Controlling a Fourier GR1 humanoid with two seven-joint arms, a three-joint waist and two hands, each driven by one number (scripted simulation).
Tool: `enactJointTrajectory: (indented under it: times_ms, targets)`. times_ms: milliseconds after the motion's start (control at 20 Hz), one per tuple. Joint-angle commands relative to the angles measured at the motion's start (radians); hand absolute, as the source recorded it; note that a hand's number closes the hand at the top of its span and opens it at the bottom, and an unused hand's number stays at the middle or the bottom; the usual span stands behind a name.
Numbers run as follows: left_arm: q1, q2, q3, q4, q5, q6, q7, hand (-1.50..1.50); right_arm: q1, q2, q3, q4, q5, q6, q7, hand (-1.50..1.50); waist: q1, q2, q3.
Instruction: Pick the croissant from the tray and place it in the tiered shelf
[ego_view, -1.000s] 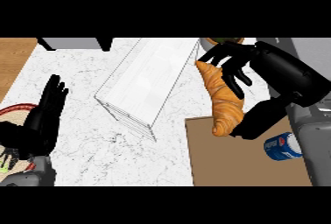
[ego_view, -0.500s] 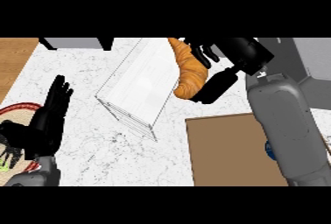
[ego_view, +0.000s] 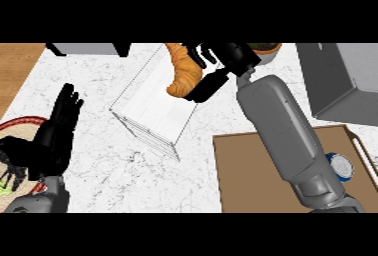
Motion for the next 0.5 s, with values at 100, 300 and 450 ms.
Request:
enactJointTrajectory:
  times_ms: [100, 300, 450]
  targets:
    - [0.024, -0.033, -0.047, -0.027, -0.034, 0.013, 0.010, 0.00, -0.105, 0.042, -0.027, 0.237, 0.033, -0.115, -0.128, 1.50, 0.004, 0.000, 0.000]
    - [-0.019, 0.010, 0.003, -0.026, 0.021, -0.029, 0.039, 0.00, -0.165, 0.043, -0.017, 0.375, -0.062, -0.213, -0.105, 1.50, 0.028, 0.006, 0.000]
    - [0.021, -0.033, -0.043, -0.038, -0.037, 0.016, 0.016, 0.00, -0.169, 0.044, -0.062, 0.457, -0.086, -0.148, -0.160, -1.50, 0.017, 0.005, 0.000]
